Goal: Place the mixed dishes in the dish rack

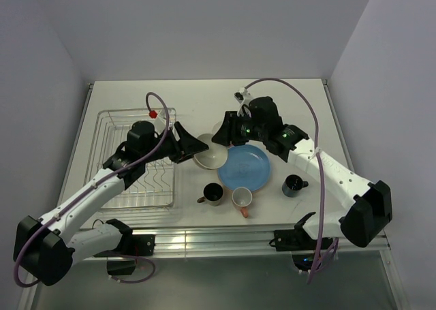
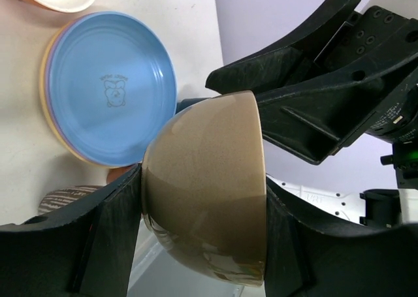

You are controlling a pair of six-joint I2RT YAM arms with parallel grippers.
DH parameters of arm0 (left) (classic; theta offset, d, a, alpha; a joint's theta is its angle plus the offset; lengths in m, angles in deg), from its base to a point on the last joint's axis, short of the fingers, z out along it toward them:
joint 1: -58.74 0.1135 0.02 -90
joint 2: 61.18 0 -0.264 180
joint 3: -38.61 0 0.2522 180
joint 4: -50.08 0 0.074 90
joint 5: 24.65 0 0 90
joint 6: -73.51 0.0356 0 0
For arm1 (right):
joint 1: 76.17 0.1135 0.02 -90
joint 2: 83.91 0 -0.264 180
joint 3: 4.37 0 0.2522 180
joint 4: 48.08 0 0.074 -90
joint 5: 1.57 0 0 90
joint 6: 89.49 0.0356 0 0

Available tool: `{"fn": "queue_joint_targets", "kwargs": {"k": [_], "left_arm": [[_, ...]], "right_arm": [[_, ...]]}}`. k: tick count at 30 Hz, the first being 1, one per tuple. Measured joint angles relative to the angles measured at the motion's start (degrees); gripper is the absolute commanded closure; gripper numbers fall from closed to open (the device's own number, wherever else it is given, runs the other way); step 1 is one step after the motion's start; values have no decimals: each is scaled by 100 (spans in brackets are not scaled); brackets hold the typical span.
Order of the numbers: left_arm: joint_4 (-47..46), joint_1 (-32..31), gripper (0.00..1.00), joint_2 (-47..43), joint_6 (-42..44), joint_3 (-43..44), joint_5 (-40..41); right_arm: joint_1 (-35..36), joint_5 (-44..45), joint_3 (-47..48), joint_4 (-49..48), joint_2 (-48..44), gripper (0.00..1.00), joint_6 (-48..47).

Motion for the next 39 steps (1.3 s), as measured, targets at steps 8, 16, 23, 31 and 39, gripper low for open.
{"fn": "queue_joint_targets", "kwargs": {"k": [8, 16, 23, 31, 39], "left_arm": [[1169, 55, 100, 0, 518, 669, 452], [2343, 490, 100, -11, 1113, 1250, 1047], [3554, 973, 100, 9, 1718, 2090, 1906], [4568, 1255, 100, 365, 2404, 3027, 3847], [5099, 1447, 100, 1156, 2671, 3110, 5536]], "right_arm": [[-42, 328, 2, 42, -122, 43, 0], [-448, 876, 2, 188, -1016, 41, -33], [-505, 1117, -142, 350, -1464, 41, -146], [-507, 1093, -905, 378, -1786, 41, -221], [-509, 1034, -1204, 422, -2044, 41, -393]]}}
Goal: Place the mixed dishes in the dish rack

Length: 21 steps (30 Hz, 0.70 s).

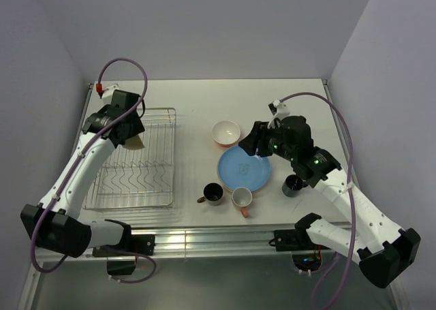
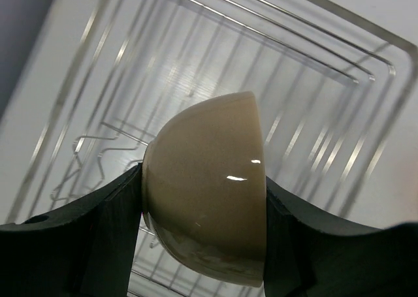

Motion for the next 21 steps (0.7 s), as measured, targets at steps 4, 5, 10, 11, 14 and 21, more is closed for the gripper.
{"fn": "queue_joint_targets", "kwargs": {"k": [4, 5, 10, 11, 14, 21], "left_arm": [[175, 11, 100, 385, 55, 101, 723], [212, 13, 100, 492, 70, 144, 885], [487, 72, 100, 1167, 72, 479, 1572], [562, 101, 100, 1353, 68, 601, 1700], [658, 190, 100, 1893, 48, 855, 1956], [776, 448, 100, 2914, 90, 1239, 2144]], "right_arm": [[0, -87, -131, -85, -24, 41, -59], [0, -131, -197, -140, -24, 41, -63], [0, -367, -627, -385, -26, 41, -52], [0, -422, -730, -452, -26, 41, -44], [0, -531, -988, -592, -35, 41, -31], [0, -570, -1209, -680, -212, 41, -83]]}}
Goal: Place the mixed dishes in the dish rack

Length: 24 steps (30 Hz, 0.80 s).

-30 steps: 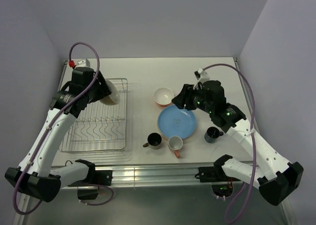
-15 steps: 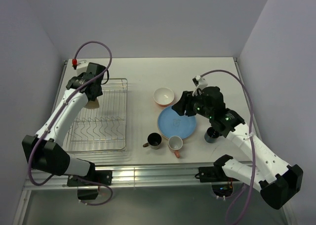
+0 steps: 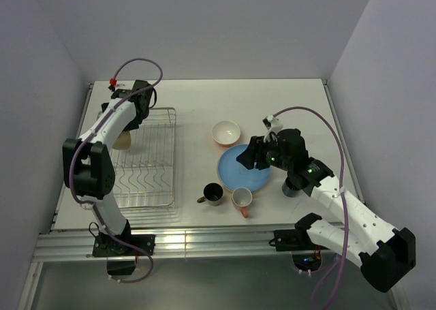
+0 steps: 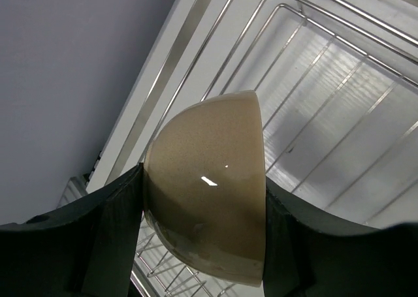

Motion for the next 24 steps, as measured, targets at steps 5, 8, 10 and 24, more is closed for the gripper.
{"fn": "queue_joint_targets", "kwargs": {"k": [5, 8, 10, 24], "left_arm": [[140, 153, 100, 590, 83, 411, 173], [223, 221, 100, 833, 105, 562, 264], [243, 267, 100, 927, 146, 577, 286], [240, 413, 100, 1021, 398, 120, 199]], "right_arm": [[0, -17, 0, -72, -181, 41, -44], [0, -17, 0, -118, -205, 41, -70], [0, -17, 0, -120, -205, 41, -81], [0, -31, -94, -210, -210, 41, -81]]}}
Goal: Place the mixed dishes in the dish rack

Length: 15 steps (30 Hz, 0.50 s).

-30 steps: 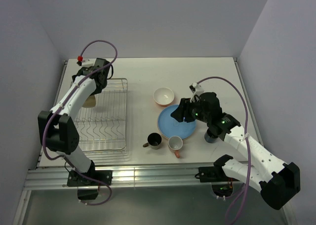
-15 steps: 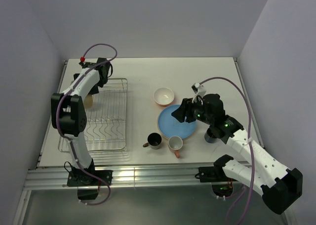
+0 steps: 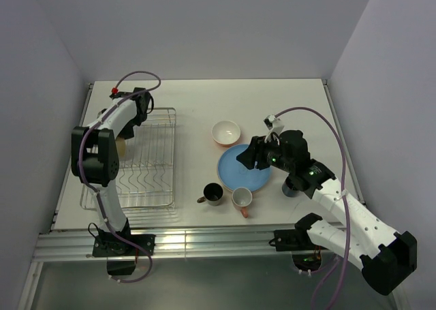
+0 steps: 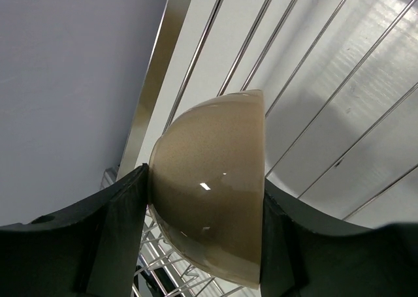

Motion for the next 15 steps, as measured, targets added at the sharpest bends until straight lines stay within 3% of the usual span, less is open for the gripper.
{"fn": "queue_joint_targets", "kwargs": {"k": [3, 6, 10, 13, 15], "left_arm": [[-17, 15, 100, 0, 79, -74, 37], [-31, 46, 89, 0, 149, -122, 72], [-46, 90, 57, 0, 273, -166, 107], [-59, 103, 47, 0, 308, -175, 109], [-57, 107, 47, 0, 326, -175, 107]], "right_arm": [[0, 0, -2, 0, 0, 41, 0], [0, 0, -2, -9, 0, 41, 0], [0, 2, -4, -33, 2, 41, 0], [0, 2, -11, -35, 2, 41, -2], [0, 2, -11, -35, 2, 41, -2]]}}
